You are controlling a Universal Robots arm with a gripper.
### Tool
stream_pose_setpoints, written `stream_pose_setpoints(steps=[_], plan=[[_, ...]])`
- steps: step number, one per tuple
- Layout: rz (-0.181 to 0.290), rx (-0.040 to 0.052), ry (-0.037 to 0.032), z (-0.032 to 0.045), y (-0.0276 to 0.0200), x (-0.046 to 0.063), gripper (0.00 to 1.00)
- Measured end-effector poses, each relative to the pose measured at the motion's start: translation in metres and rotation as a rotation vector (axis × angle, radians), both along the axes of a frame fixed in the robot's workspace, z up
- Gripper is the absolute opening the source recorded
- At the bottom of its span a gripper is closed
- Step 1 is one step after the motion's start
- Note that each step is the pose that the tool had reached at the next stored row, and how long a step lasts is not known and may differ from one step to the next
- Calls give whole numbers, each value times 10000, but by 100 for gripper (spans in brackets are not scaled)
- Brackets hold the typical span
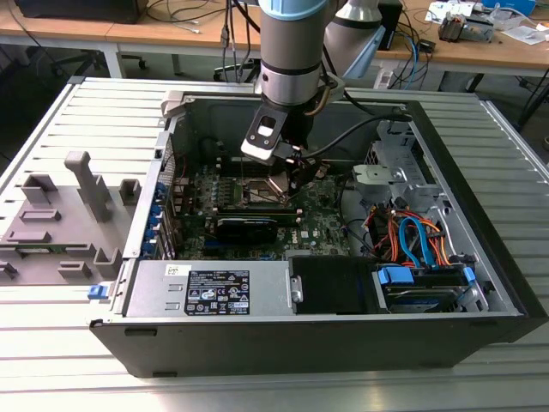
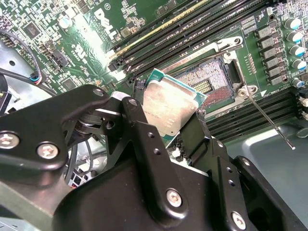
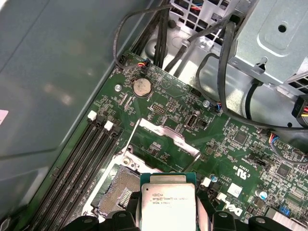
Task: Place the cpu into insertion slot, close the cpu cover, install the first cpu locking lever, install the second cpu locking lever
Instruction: 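Place the cpu into insertion slot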
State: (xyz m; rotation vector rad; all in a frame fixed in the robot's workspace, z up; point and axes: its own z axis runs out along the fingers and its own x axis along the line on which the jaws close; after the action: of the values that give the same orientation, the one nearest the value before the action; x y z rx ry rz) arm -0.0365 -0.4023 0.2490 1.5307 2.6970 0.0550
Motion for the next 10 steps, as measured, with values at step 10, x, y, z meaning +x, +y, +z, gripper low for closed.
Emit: stream_pose_setpoints(steps=[10], plan=[[-106,-6,0,0,0,0,55]])
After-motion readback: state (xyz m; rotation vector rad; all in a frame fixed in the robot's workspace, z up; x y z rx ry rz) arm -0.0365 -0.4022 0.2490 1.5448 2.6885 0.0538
